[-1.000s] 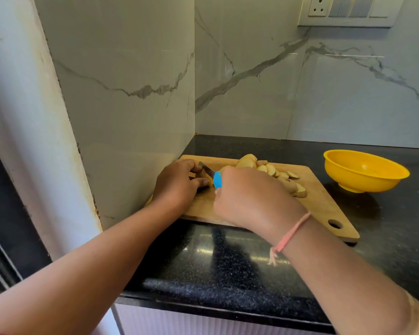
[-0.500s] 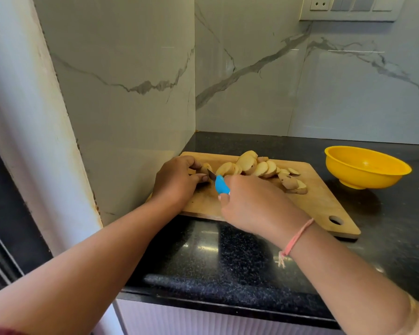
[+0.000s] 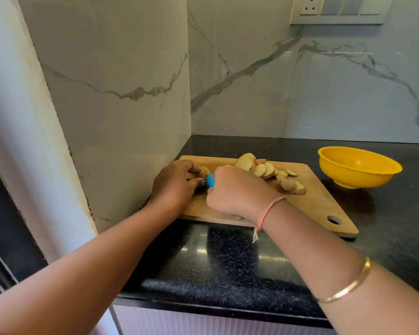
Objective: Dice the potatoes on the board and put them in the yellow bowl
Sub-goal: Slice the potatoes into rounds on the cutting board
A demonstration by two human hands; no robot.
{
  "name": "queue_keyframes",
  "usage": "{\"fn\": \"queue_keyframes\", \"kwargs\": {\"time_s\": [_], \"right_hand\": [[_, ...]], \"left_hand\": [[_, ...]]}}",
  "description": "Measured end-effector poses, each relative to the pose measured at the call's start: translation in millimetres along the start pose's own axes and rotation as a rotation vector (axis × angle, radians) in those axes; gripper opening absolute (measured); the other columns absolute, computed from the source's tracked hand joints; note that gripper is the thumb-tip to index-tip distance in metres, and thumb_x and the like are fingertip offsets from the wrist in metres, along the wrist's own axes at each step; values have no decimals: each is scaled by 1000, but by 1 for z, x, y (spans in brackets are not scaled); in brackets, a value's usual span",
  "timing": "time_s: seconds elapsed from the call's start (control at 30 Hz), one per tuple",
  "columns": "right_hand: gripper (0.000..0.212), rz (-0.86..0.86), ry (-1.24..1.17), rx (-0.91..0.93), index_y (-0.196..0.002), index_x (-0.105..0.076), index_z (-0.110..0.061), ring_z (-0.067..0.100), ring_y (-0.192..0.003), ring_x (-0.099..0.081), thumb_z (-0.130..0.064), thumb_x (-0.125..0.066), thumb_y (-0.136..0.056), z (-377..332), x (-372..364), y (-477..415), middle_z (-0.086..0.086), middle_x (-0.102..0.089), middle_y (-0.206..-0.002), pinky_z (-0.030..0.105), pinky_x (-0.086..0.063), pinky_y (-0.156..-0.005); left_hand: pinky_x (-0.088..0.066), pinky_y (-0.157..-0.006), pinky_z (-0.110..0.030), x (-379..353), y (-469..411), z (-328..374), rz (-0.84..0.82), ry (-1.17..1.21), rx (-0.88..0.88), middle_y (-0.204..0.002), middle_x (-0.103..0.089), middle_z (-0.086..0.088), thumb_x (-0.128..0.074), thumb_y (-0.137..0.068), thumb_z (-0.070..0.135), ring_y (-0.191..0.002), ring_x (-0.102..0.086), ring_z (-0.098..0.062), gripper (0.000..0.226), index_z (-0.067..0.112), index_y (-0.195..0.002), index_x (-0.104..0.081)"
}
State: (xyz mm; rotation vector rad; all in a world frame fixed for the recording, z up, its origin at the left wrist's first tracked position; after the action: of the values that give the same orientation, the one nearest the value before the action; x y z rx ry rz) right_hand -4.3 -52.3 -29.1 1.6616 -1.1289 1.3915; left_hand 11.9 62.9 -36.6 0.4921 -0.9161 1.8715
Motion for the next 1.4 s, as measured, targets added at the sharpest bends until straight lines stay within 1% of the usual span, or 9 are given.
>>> {"fn": "queue_keyframes", "kwargs": {"time_s": [0.17, 0.43, 0.67, 0.83, 1.0, 1.07, 1.13, 1.27, 1.4], "right_hand": [[40, -60, -116, -38, -134, -41, -15, 13, -50, -52, -27, -43, -96, 9, -2, 2, 4, -55, -80, 21, -43, -45], [42, -70, -107, -41, -136, -40, -17, 11, -42, -49, -31, -42, -97, 19, -5, 19, 4, -58, -82, 18, -37, -39], [44, -100, -150, -73, -138, -39, -22, 10, -42, -48, -35, -43, -97, 40, -4, 49, 0, -54, -84, 19, -40, -40], [40, -138, -141, -91, -134, -43, -23, 8, -34, -42, -34, -44, -96, 48, 5, 60, 2, -53, -65, 13, -34, -35], [37, -125, -148, -83, -132, -45, -23, 8, -33, -41, -32, -44, -96, 49, 5, 58, 2, -53, -63, 12, -32, -33], [40, -138, -206, -90, -135, -44, -28, 7, -30, -39, -31, -43, -96, 55, 6, 55, 1, -52, -59, 12, -31, -33], [41, -169, -277, -113, -137, -41, -32, 8, -30, -38, -32, -42, -96, 62, 5, 52, 1, -52, -57, 13, -31, -34], [34, -139, -381, -200, -131, -45, -27, 7, -28, -36, -31, -40, -98, 77, 9, 50, 3, -49, -57, 14, -29, -34], [33, -60, -427, -186, -130, -46, -26, 8, -29, -36, -30, -39, -98, 76, 18, 48, 3, -49, -58, 14, -29, -35]], "left_hand": [[-33, -73, -23, -1, 0, 2, -15, -29, -12, -117, -60, 5, -67, -88, 29, -91, -46, -7, 14, 24, -101, -63], [-34, -74, -25, 1, -2, -1, 1, -42, -4, -116, -62, 2, -67, -87, 32, -91, -45, -9, 15, 23, -98, -64], [-36, -77, -27, -4, 0, -4, -23, -70, 23, -120, -61, 2, -64, -89, 36, -103, -53, -17, 21, 25, -107, -62], [-41, -77, -29, -8, -2, -7, -59, -149, 32, -116, -63, 3, -60, -92, 36, -101, -54, -18, 13, 30, -103, -62], [-43, -89, -32, -14, -1, 0, -122, -234, -32, -136, -53, 14, -57, -93, 36, -117, -54, -18, 45, 39, -136, -43], [-43, -91, -32, -17, 0, 3, -160, -260, -56, -139, -51, 12, -54, -95, 38, -120, -53, -19, 46, 44, -138, -41], [-43, -89, -31, -18, 1, 4, -179, -250, -60, -134, -55, 9, -53, -95, 40, -117, -54, -18, 40, 43, -135, -46], [-41, -75, -27, -18, -1, 1, -176, -198, -52, -121, -59, 14, -59, -91, 41, -100, -55, -10, 32, 37, -122, -54], [-41, -78, -25, -19, -4, -1, -198, -177, -36, -121, -60, 14, -61, -90, 39, -103, -57, -9, 42, 35, -130, -50]]}}
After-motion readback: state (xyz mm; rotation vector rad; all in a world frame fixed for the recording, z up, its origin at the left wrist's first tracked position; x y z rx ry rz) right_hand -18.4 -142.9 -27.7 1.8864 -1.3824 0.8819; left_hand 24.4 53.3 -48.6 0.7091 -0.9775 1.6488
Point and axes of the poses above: each hand's wrist, its own y-axis away from the middle knuckle, its own x-axis out of the back of the hand, z = x × y, the point moved 10 cm from there along -y, towards the middle knuckle
